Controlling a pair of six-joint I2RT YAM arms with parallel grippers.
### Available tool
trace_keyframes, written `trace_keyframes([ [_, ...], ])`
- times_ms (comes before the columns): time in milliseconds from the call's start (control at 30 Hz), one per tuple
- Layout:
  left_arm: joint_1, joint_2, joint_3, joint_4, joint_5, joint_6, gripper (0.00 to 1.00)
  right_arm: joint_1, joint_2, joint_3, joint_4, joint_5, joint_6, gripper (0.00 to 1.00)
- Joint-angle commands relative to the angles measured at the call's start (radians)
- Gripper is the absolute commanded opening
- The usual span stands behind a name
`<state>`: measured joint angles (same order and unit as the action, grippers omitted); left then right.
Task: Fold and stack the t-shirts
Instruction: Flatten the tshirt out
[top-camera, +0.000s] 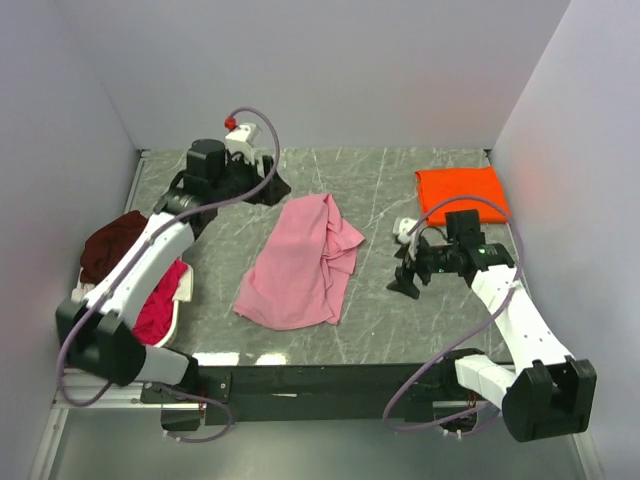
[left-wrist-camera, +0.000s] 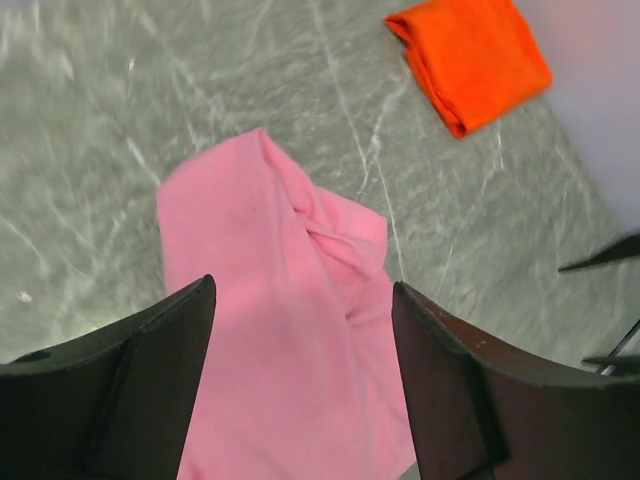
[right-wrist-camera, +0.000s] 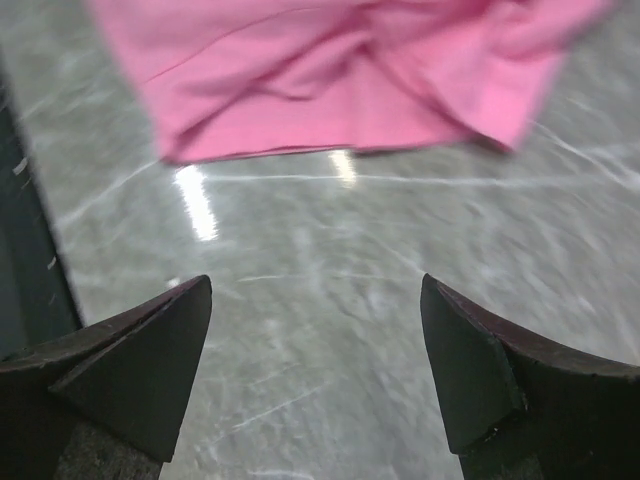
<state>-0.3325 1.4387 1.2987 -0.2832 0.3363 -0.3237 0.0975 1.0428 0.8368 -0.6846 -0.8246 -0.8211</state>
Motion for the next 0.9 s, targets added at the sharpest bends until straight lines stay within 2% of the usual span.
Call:
trace_keyframes([
  [0,-0.106,-0.095,-0.065,-0.149,0.099,0.306,0.74,0.068,0.031,-0.005,-0.2,-0.162,-0.378,0.91],
  [167,-0.33,-0.225,-0.361,-0.114,0.035,0.509,0.71,0.11,0.083,0.034,-0.193,-0.127,-0.408,0.91],
  [200,-0.403,-0.241,-0.399,-0.103,0.026,0.576,0.71,0.111,0.112,0.048,-0.191,-0.101,-0.406,0.91],
  [267,-0.469,-0.27,-0.499,-0.064,0.004,0.644,0.71,0.107,0.14,0.089,-0.194,-0.074,-0.392,0.87],
  [367,-0.563,-0.252,-0.556,-0.025,-0.049,0.713,0.69,0.094,0.164,0.097,-0.181,-0.096,-0.336,0.85],
  [533,-0.671,-0.091,-0.507,-0.034,-0.154,0.724,0.54,0.091,0.108,0.051,-0.116,-0.091,-0.274,0.85],
  [600,-0.71,-0.054,-0.478,-0.017,-0.212,0.732,0.55,0.09,0.094,0.033,-0.109,-0.09,-0.268,0.85],
  [867,-0.775,0.064,-0.443,0.067,-0.293,0.71,0.58,0.03,0.092,0.045,-0.164,-0.131,-0.312,0.85],
])
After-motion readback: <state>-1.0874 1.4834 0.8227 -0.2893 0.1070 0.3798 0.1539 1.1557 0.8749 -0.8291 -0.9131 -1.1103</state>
